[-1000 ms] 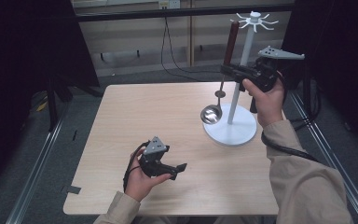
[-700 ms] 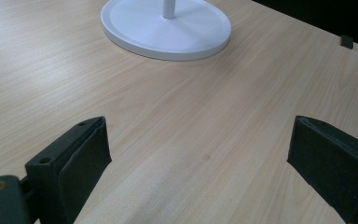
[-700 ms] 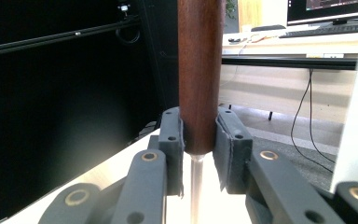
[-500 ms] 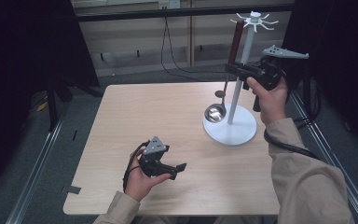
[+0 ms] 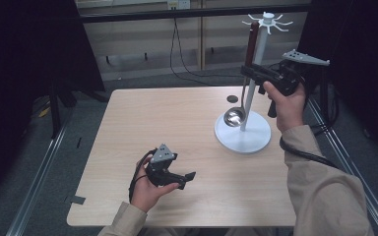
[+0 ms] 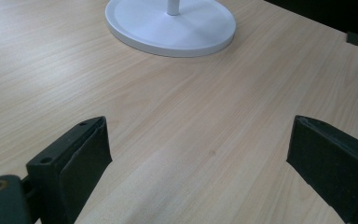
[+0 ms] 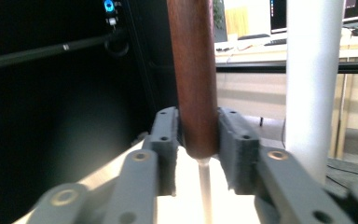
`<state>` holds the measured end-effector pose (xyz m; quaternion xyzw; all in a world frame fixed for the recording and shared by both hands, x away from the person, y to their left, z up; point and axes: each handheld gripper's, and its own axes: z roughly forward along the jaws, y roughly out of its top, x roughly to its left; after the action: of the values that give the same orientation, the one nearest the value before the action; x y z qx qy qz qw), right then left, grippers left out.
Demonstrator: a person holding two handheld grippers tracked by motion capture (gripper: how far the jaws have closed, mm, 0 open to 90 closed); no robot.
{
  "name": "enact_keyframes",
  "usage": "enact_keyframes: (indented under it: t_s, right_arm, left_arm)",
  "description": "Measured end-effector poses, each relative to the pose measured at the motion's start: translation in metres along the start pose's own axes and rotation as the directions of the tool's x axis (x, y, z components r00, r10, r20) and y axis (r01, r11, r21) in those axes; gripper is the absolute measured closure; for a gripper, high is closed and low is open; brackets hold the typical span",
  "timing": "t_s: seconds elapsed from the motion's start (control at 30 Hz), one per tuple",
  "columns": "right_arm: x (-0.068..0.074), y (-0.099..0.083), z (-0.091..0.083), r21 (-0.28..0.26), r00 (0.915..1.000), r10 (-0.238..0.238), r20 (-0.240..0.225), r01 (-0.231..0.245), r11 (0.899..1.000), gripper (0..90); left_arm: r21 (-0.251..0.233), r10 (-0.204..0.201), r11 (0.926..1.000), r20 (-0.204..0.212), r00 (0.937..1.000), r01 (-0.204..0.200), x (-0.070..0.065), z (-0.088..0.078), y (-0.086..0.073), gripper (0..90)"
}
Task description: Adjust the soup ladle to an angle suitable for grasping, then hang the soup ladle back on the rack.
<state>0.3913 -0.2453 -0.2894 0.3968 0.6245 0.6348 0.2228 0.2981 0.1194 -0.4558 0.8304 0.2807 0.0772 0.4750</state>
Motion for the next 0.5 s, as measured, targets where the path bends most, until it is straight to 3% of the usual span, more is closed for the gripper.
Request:
enact_keyframes:
  t_s: [0.5]
  right_arm:
    - [0.0045,0.0031,-0.0004,-0.032,0.998,-0.015,0.062,0.017,0.999,43.4]
  left_arm:
    - [-0.006,-0.006,1.0,-0.004,1.0,0.006,0.0011,-0.0037,-0.0022,5.9]
